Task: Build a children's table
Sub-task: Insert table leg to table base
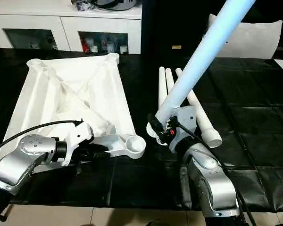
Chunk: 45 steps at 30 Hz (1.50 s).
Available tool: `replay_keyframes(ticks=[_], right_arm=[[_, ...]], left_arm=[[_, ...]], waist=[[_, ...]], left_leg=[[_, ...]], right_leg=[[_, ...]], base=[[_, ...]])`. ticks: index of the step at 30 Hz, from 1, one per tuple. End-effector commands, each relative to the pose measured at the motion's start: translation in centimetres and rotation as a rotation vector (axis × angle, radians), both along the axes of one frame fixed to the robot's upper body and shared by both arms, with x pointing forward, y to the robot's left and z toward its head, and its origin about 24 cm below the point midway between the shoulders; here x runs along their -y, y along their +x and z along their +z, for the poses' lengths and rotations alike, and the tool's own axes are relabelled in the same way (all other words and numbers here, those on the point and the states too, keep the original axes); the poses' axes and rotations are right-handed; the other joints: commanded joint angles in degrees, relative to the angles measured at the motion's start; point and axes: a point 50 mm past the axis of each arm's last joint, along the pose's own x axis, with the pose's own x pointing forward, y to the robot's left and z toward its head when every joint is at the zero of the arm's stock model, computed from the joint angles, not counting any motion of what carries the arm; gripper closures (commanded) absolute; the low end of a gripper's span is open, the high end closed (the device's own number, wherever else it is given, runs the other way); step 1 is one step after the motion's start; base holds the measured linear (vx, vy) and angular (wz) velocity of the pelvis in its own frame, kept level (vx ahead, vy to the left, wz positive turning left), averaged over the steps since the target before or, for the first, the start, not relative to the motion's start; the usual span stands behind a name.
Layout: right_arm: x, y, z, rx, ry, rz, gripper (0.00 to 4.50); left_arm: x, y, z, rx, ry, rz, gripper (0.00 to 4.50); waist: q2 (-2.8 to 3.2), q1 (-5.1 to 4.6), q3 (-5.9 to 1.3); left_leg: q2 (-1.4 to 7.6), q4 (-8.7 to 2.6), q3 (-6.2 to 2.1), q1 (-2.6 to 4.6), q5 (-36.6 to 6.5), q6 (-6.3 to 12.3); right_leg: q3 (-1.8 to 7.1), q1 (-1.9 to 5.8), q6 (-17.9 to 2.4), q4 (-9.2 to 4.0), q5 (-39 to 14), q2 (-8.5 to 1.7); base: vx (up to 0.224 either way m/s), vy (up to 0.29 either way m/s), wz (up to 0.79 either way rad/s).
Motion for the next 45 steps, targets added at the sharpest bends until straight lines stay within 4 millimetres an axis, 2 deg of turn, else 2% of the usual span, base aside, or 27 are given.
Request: replay_keyframes(ticks=[1, 2, 3, 4, 6, 10, 14, 19, 23, 25, 28, 29, 31, 33, 34, 37, 38, 39, 40, 41, 45], right_arm=[[0.0, -0.1, 0.4, 0.021, -0.005, 0.012, 2.61], [0.0, -0.1, 0.4, 0.021, -0.005, 0.013, 2.61], [-0.1, 0.0, 0.4, 0.021, -0.005, 0.016, 2.61], [-0.1, 0.0, 0.4, 0.020, -0.005, 0.017, 2.61], [-0.2, 0.1, 0.5, 0.021, -0.007, 0.025, 2.61], [-0.5, 0.4, 0.7, 0.029, -0.010, 0.044, 2.61], [-0.9, 0.7, 1.1, 0.043, -0.003, 0.077, 2.61], [-1.1, 0.8, 1.4, 0.045, 0.010, 0.117, 2.61], [-2.4, 0.9, 2.1, 0.032, 0.001, 0.279, 2.61], [-3.1, 1.0, 2.0, 0.010, -0.012, 0.343, 2.61], [-3.8, 1.3, 1.8, -0.008, -0.055, 0.405, 2.61], [-4.2, 1.5, 1.5, -0.018, -0.082, 0.435, 2.61], [-4.9, 2.0, 0.8, -0.080, -0.130, 0.484, 2.61], [-5.0, 2.3, 0.4, -0.119, -0.151, 0.493, 2.61], [-5.0, 2.4, 0.2, -0.134, -0.160, 0.500, 2.61], [-4.8, 2.7, 0.0, -0.147, -0.177, 0.507, 2.61], [-4.6, 3.0, 0.0, -0.155, -0.184, 0.503, 2.61], [-4.5, 3.2, -0.1, -0.162, -0.190, 0.502, 2.61], [-4.4, 3.3, -0.1, -0.171, -0.197, 0.505, 2.61], [-4.3, 3.4, -0.1, -0.178, -0.203, 0.511, 2.61], [-3.9, 3.1, 0.2, -0.201, -0.200, 0.542, 2.61]], left_arm=[[-0.6, 0.2, -0.1, 0.009, 0.043, 0.023, 4.15], [-0.6, 0.2, -0.1, 0.010, 0.045, 0.026, 4.23], [-0.6, 0.4, -0.2, 0.021, 0.046, 0.047, 4.31], [-0.6, 0.5, -0.3, 0.028, 0.048, 0.064, 4.39], [-0.6, 0.9, -0.3, 0.047, 0.047, 0.113, 4.46], [-0.4, 1.0, -0.1, 0.057, 0.027, 0.114, 4.50], [-0.2, 0.8, 0.1, 0.056, 0.010, 0.083, 4.50], [-0.3, 0.7, 0.1, 0.057, 0.024, 0.064, 4.50], [0.0, 0.6, 0.2, 0.097, 0.045, 0.011, 4.50], [0.0, 0.4, 0.1, 0.104, 0.068, -0.019, 4.50], [0.2, 0.4, 0.3, 0.109, 0.060, -0.036, 4.50], [0.3, 0.4, 0.4, 0.110, 0.047, -0.052, 4.50], [0.5, 0.2, 0.4, 0.105, 0.047, -0.099, 4.50], [0.5, 0.1, 0.3, 0.104, 0.059, -0.114, 4.50], [0.5, 0.1, 0.3, 0.103, 0.065, -0.118, 4.50], [0.4, 0.0, 0.2, 0.100, 0.068, -0.132, 4.50], [0.4, 0.0, 0.2, 0.097, 0.071, -0.137, 4.50], [0.3, 0.0, 0.1, 0.095, 0.075, -0.141, 4.50], [0.2, 0.0, 0.2, 0.098, 0.081, -0.142, 4.50], [0.1, 0.1, 0.2, 0.101, 0.085, -0.141, 4.50], [-0.2, 0.5, 0.2, 0.106, 0.096, -0.135, 4.50]], waist=[[0.12, 0.21, -2.99], [-0.09, 0.16, -2.91], [-0.01, 0.22, -2.89], [-0.23, 0.21, -2.86], [-0.40, 0.01, -2.86], [-0.35, -0.04, -2.99], [-0.02, 0.18, -3.12], [-0.21, 0.35, -3.15], [-0.24, 0.19, -3.10], [-0.25, 0.17, -3.11], [-0.19, 0.34, -3.27], [0.01, 0.42, -3.24], [-0.33, 0.29, -3.29], [-0.26, 0.44, -3.31], [-0.51, 0.64, -3.36], [-0.43, 0.81, -3.30], [-1.10, 0.87, -3.30], [-0.92, 0.97, -3.32], [-1.20, 0.92, -3.24], [-1.09, 1.00, -3.23], [-1.32, 1.33, -3.27]], left_leg=[[3.95, -4.99, -0.55, -1.02, -2.72, 1.27], [3.98, -5.12, -0.54, -1.03, -4.11, 1.07], [3.99, -5.13, -0.56, -0.98, -4.38, 1.02], [3.97, -5.17, -0.56, -1.06, -4.59, 1.06], [3.99, -5.16, -0.56, -1.17, -4.40, 1.08], [3.81, -4.96, -0.53, -1.19, -3.36, 1.47], [3.91, -4.87, -0.49, -1.06, -1.76, 1.63], [3.98, -4.87, -0.43, -1.05, -1.55, 1.86], [3.94, -4.86, -0.49, -1.11, -2.19, 2.18], [4.08, -4.82, -0.48, -0.97, -1.71, 2.60], [4.14, -4.76, -0.39, -0.85, -0.75, 2.27], [4.17, -4.76, -0.39, -0.86, -0.75, 2.21], [4.14, -4.73, -0.32, -0.92, -0.60, 2.04], [4.09, -4.67, -0.29, -0.88, -0.16, 1.92], [4.19, -4.66, -0.21, -0.77, 0.34, 1.99], [4.29, -4.73, -0.21, -0.77, 0.07, 1.71], [4.30, -4.80, -0.15, -0.82, -0.04, 1.73], [4.25, -4.79, -0.16, -0.74, -0.23, 1.63], [4.32, -4.87, -0.11, -0.71, -0.79, 1.43], [4.32, -4.86, -0.14, -0.66, -0.91, 1.29], [4.38, -4.91, -0.09, -0.48, -0.86, 1.13]], right_leg=[[2.95, 3.66, -12.51, -3.81, -9.55, -5.25], [2.99, 3.68, -11.99, -4.04, -12.22, -5.33], [3.00, 3.59, -11.83, -4.05, -12.90, -5.33], [3.02, 3.62, -11.39, -4.10, -13.99, -5.34], [2.98, 3.60, -10.86, -4.22, -14.66, -5.31], [3.00, 3.66, -10.68, -4.21, -14.03, -5.31], [2.93, 3.52, -11.65, -3.89, -10.94, -5.16], [2.88, 3.71, -12.61, -3.64, -8.88, -5.25], [2.88, 3.83, -12.38, -3.81, -10.55, -5.27], [2.87, 3.61, -12.43, -3.75, -10.34, -5.23], [2.79, 3.56, -13.11, -3.53, -8.59, -5.29], [2.78, 3.49, -13.36, -3.49, -8.27, -5.31], [2.73, 3.58, -14.08, -3.33, -7.19, -5.29], [2.77, 3.62, -14.21, -3.31, -6.96, -5.36], [2.79, 3.60, -14.19, -3.24, -6.34, -5.37], [2.72, 3.60, -14.06, -3.14, -5.94, -5.43], [2.76, 3.73, -13.91, -3.08, -6.29, -5.50], [2.74, 3.65, -13.89, -3.13, -6.78, -5.54], [2.74, 3.58, -13.69, -3.29, -7.74, -5.52], [2.74, 3.54, -13.65, -3.24, -8.01, -5.54], [2.74, 3.52, -13.30, -3.19, -7.21, -5.47]], base=[[0.000, 0.000, 0.00], [0.000, 0.000, 0.00], [0.000, 0.000, 0.00], [0.000, 0.000, 0.00], [0.000, 0.000, 0.00], [0.000, 0.000, 0.00], [0.000, 0.000, 0.00], [0.000, 0.000, 0.00], [0.000, 0.000, 0.00], [0.000, 0.000, 0.00], [0.000, 0.000, 0.00], [0.000, 0.000, 0.00], [0.000, 0.000, 0.00], [0.000, 0.000, 0.00], [0.000, 0.000, 0.00], [0.000, 0.000, 0.00], [0.000, 0.000, 0.00], [0.000, 0.000, 0.00], [0.000, 0.000, 0.00], [0.000, 0.000, 0.00], [0.000, 0.000, 0.00]])
